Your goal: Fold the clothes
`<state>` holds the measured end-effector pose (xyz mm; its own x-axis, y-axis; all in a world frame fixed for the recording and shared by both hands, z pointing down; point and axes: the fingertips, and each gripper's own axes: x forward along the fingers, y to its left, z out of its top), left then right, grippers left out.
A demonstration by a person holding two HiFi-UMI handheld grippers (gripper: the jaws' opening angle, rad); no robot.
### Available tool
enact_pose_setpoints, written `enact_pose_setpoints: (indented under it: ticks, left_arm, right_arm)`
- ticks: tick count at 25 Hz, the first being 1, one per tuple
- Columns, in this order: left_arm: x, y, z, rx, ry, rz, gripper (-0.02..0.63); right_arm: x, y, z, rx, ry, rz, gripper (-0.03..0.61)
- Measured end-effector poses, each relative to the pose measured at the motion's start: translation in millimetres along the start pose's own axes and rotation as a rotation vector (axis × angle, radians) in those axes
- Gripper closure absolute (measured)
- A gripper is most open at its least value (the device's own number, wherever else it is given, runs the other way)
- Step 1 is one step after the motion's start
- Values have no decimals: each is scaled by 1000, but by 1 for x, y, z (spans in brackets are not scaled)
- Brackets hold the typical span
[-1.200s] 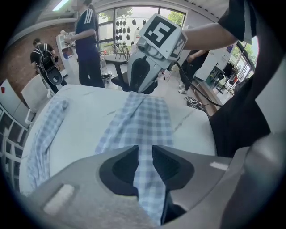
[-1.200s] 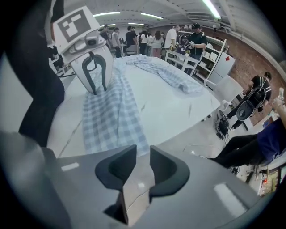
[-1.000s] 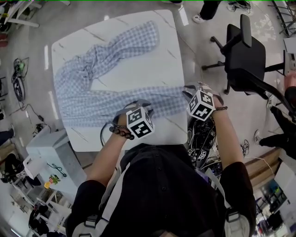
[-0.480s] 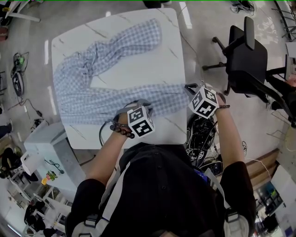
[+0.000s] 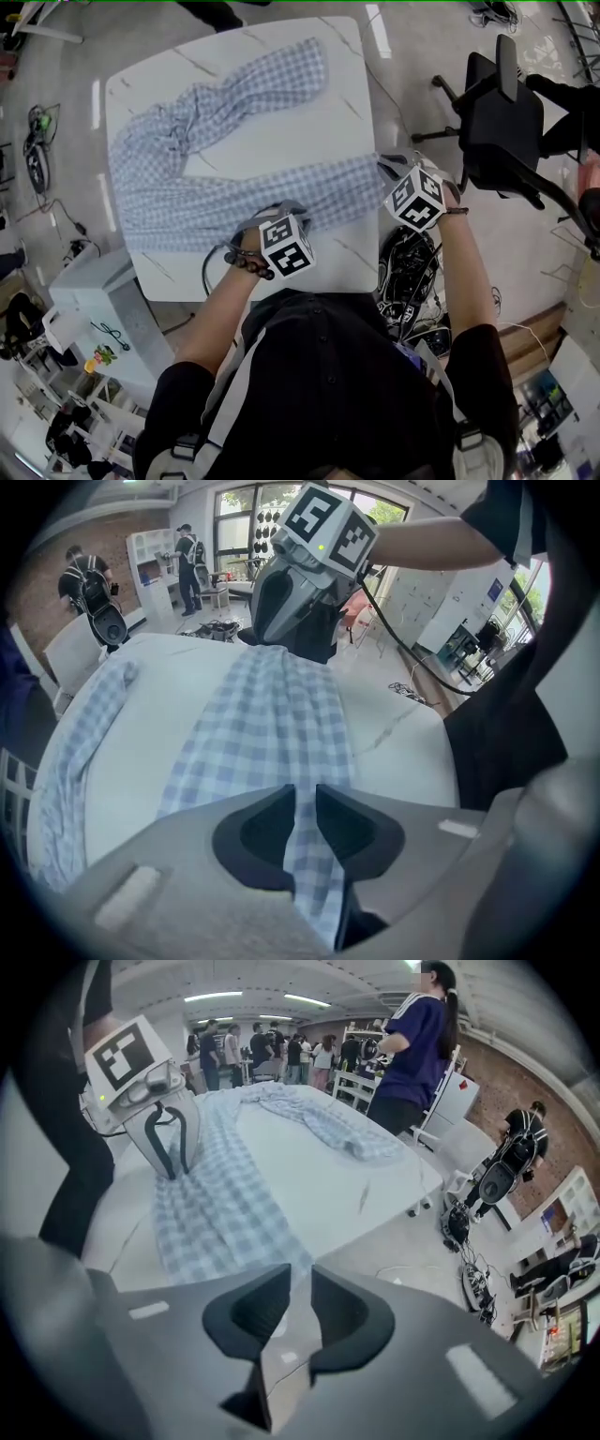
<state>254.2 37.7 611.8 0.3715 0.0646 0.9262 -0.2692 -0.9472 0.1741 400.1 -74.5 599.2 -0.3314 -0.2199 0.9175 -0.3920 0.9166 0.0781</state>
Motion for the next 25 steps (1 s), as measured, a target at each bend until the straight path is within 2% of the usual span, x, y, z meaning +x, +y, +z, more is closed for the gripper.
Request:
enact_pose_setpoints:
  ticks: [2,6,9,11,13,22,25]
  left_arm:
    - [-1,-1,0,4,2,-2,529]
    - [-7,-1,4,-6,-29,-3,525]
    - [-12,-4,6,-20,-48,-10,524]
    - [-11,-9,5,-13,-43,-16,517]
    - [-9,-13,4,-6,-40,-19,515]
    - [3,-19,-3,23,-7,-17,515]
    - [2,-20,-3,28,-8,-11,515]
  right_arm:
    - [-2,4,-4,-4,0,1,481]
    - [-8,21,-17,18,10,34,479]
    - [-13,50,-19,96,-13,131,472]
    - [-14,68,-20,165,-24,197,441]
    - [-12,79,-25,214,-13,226,440]
    - [-5,81,-27,364,-28,226,476]
    - [-8,84,-29,345,-39,191,519]
